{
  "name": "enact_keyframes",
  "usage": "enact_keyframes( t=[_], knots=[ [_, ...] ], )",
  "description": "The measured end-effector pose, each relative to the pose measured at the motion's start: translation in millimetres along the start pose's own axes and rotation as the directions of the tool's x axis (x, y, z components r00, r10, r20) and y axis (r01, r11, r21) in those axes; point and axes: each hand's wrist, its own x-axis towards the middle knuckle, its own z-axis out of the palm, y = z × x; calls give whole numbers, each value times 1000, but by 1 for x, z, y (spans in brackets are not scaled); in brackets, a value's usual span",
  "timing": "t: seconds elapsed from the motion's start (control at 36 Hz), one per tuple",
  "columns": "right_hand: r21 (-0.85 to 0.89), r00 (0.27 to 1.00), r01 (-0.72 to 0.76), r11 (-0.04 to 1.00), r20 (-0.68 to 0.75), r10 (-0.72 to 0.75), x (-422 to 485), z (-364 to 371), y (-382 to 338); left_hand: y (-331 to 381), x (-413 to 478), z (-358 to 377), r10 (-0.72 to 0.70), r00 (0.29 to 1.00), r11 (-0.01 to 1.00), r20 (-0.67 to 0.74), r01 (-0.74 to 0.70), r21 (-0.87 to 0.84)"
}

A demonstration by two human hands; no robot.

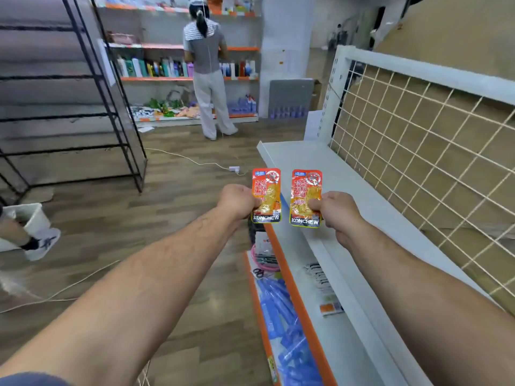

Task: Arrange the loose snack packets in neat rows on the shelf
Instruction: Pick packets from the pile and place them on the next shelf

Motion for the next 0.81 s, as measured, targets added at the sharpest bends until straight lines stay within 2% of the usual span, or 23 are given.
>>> enact_keyframes(
  t=[0.22,0.47,0.81],
  knots=[
    [14,1000,5,1000,6,-5,84,73,-34,-5,117,-36,-28,1000,998,0,28,-62],
    [44,998,-21,999,-52,23,180,152,-86,14,257,-86,-18,998,1000,59,19,-9],
    [37,992,-31,999,-120,35,305,182,-117,34,401,-79,-10,994,1000,106,13,-24]
  ],
)
